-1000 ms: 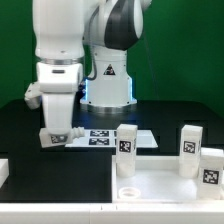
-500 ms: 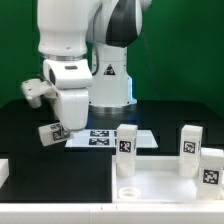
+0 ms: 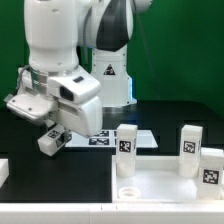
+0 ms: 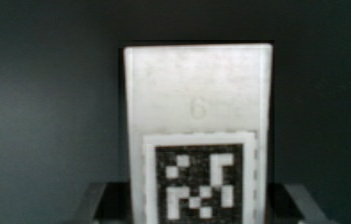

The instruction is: Assemble square table

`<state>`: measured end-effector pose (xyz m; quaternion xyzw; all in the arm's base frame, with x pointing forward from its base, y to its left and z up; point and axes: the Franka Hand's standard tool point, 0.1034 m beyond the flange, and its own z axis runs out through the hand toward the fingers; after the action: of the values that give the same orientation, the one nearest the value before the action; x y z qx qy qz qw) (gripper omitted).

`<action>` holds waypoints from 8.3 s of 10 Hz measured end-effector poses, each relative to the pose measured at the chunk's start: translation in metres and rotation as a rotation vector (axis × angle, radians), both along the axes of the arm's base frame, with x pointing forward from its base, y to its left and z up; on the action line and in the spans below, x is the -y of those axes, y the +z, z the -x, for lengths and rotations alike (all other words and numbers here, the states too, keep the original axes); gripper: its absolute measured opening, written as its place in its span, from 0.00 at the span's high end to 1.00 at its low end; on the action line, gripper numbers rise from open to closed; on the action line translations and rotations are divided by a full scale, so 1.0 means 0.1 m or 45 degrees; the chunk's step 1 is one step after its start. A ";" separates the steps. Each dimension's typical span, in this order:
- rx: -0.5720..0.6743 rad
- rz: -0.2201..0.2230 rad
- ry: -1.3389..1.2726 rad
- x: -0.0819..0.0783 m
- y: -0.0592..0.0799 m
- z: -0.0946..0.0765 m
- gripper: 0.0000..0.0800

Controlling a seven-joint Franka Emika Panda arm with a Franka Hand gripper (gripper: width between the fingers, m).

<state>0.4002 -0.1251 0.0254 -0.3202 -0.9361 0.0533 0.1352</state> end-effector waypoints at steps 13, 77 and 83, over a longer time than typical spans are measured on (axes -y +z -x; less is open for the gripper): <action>0.014 0.132 -0.140 0.18 0.22 -0.07 0.19; -0.446 0.993 -3.238 -0.17 0.88 -1.43 0.64; 0.063 0.282 -3.364 -0.31 1.07 -1.91 0.64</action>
Offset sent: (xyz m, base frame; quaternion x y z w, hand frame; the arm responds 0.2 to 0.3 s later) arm 0.0045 0.0043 -0.0122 0.0455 0.0133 -0.1659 0.9850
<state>0.5909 -0.0942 0.1319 -0.9944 0.0845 -0.0478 0.0413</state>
